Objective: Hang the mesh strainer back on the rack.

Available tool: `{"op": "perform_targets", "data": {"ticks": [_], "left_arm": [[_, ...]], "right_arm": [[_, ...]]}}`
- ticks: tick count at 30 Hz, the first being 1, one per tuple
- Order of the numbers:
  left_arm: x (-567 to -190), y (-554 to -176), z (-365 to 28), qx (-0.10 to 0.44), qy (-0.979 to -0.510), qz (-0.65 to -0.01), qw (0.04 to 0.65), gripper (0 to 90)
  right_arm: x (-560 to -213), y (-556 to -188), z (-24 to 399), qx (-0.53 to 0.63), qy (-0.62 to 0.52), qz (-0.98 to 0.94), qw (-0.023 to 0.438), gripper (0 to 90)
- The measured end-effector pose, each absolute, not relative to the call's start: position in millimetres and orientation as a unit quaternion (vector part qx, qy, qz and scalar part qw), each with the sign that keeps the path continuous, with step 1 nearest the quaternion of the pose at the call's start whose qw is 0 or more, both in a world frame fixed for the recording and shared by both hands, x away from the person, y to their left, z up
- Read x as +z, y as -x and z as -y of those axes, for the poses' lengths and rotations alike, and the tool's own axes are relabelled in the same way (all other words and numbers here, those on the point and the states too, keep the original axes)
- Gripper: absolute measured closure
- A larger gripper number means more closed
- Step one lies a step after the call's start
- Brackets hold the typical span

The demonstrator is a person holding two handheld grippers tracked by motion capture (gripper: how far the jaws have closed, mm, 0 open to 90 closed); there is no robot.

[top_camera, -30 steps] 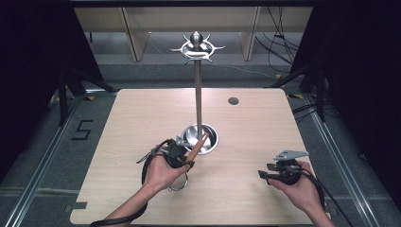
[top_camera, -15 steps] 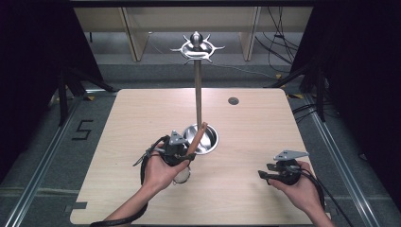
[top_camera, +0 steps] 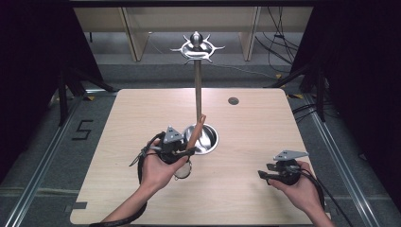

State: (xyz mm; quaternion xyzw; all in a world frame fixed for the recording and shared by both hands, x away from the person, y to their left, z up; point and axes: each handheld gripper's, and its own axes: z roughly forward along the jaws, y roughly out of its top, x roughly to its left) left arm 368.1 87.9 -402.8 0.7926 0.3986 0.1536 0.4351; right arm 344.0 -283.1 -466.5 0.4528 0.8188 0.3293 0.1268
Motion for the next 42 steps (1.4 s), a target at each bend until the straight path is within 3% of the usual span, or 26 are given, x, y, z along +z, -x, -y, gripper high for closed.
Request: {"op": "perform_targets", "data": {"ticks": [14, 17, 22, 42], "left_arm": [[-382.7, -363.5, -94.8, 0.168, -0.767, -0.399, 0.474, 68.4], [-378.3, -362.7, -97.3, 0.171, -0.763, -0.401, 0.477, 68.4], [-372.1, -361.5, -101.3, 0.174, -0.759, -0.4, 0.484, 68.4], [-347.3, -357.6, -118.9, 0.191, -0.727, -0.41, 0.516, 68.4]], "right_arm": [[-470.5, -344.2, 282.0, 0.34, -0.446, -0.816, 0.142, 51.7], [-467.8, -344.1, 283.8, 0.336, -0.448, -0.822, 0.105, 51.5], [-468.3, -343.8, 283.1, 0.328, -0.447, -0.822, 0.131, 51.5], [-466.7, -343.8, 284.3, 0.322, -0.445, -0.825, 0.131, 51.1]]}}
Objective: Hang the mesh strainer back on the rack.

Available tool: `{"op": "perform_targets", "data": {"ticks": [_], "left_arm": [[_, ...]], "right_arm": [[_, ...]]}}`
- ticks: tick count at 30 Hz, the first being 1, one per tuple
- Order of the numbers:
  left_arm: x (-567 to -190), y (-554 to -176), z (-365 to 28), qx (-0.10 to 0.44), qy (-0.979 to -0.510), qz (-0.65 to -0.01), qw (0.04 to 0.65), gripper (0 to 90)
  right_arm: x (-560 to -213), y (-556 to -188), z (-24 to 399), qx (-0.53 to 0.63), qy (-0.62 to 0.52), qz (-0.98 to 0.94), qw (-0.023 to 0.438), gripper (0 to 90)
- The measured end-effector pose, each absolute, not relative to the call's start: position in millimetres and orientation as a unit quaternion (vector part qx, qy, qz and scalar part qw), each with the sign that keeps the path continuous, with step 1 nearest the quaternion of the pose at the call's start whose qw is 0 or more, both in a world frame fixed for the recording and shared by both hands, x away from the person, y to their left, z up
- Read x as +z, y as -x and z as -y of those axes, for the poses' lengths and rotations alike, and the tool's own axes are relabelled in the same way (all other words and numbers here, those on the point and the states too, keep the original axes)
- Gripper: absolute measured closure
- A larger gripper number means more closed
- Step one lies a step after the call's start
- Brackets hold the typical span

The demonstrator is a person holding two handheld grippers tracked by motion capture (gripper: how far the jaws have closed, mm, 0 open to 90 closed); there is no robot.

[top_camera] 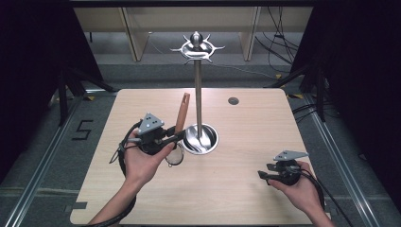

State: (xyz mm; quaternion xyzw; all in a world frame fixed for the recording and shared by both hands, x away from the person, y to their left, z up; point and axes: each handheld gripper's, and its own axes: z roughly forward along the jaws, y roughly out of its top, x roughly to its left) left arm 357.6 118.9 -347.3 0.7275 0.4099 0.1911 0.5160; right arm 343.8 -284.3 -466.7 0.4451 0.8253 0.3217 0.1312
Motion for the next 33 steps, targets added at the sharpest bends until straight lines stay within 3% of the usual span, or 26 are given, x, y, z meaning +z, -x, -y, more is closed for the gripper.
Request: {"op": "perform_targets", "data": {"ticks": [33], "left_arm": [[-327.3, -353.9, -129.8, 0.21, -0.703, -0.41, 0.541, 68.4]], "right_arm": [[-465.2, -343.0, 283.8, 0.322, -0.458, -0.82, 0.123, 50.7]]}}
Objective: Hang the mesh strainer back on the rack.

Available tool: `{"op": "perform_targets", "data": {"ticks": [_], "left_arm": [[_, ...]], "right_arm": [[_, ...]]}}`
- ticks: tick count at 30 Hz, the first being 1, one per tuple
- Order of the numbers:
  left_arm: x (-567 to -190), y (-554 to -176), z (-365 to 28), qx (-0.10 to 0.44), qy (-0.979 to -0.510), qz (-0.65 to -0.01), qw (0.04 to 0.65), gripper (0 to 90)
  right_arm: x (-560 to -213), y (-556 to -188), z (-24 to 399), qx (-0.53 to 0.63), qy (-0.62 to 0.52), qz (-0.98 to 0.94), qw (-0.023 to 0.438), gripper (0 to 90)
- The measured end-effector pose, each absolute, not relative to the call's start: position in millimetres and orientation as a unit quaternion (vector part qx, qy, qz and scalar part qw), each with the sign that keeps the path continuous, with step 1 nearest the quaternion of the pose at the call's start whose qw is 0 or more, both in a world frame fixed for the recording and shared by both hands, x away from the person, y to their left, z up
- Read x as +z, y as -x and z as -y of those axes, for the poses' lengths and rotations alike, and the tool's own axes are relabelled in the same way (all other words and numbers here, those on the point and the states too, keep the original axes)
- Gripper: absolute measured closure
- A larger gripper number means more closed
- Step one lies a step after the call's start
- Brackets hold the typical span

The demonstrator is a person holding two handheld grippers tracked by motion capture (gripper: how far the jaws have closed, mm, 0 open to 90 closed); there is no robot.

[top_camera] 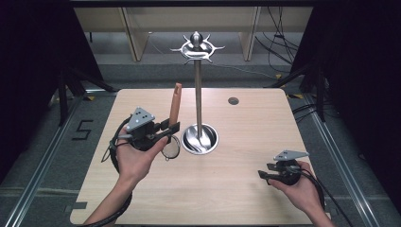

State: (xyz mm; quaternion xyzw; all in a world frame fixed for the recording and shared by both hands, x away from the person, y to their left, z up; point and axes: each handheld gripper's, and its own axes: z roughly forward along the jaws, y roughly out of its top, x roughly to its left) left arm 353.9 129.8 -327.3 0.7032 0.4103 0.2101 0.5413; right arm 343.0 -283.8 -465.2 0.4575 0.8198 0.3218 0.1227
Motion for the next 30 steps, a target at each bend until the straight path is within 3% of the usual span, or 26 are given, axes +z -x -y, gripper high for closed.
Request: {"op": "perform_targets", "data": {"ticks": [30], "left_arm": [[-316.8, -356.4, -127.1, 0.225, -0.696, -0.403, 0.549, 68.4]], "right_arm": [[-464.5, -344.5, 286.2, 0.328, -0.46, -0.815, 0.128, 50.5]]}}
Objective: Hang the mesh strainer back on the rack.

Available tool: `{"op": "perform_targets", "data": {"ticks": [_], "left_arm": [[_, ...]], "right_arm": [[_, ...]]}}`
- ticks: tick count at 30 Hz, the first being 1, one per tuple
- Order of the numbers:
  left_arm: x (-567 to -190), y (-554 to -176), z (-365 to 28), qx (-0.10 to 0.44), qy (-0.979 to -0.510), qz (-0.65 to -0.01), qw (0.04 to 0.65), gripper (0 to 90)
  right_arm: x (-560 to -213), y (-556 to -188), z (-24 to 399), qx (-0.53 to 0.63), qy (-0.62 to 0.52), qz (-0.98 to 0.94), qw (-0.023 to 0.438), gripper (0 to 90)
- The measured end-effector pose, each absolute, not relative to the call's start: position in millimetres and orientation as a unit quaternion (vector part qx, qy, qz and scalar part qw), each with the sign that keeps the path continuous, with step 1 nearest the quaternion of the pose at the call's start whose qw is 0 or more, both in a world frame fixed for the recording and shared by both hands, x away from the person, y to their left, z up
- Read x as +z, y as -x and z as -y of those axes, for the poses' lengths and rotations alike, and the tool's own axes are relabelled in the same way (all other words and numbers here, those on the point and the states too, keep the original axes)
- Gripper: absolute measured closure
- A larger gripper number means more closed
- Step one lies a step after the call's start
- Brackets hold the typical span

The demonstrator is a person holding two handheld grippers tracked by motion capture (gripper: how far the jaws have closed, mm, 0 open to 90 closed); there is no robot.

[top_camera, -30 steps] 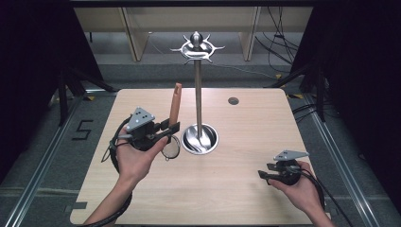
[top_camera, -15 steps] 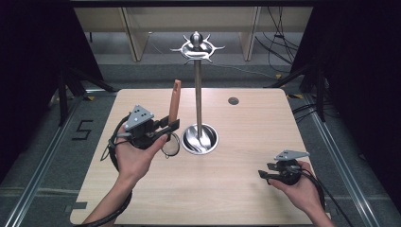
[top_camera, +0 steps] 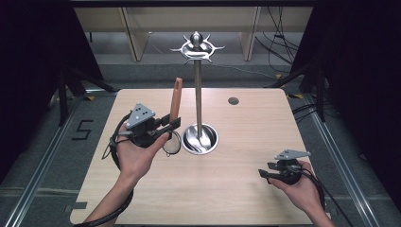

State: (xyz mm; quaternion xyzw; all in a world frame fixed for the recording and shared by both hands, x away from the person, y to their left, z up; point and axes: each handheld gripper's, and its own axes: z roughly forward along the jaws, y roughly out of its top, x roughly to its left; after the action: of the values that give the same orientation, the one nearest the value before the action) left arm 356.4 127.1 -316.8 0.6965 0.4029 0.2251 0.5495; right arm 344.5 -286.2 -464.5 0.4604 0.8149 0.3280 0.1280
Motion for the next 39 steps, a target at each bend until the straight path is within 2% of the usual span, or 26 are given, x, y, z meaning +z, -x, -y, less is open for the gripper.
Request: {"op": "perform_targets", "data": {"ticks": [39], "left_arm": [[-294.7, -368.9, -117.8, 0.242, -0.671, -0.399, 0.576, 68.3]], "right_arm": [[-466.7, -344.6, 285.3, 0.333, -0.453, -0.816, 0.135, 49.0]]}}
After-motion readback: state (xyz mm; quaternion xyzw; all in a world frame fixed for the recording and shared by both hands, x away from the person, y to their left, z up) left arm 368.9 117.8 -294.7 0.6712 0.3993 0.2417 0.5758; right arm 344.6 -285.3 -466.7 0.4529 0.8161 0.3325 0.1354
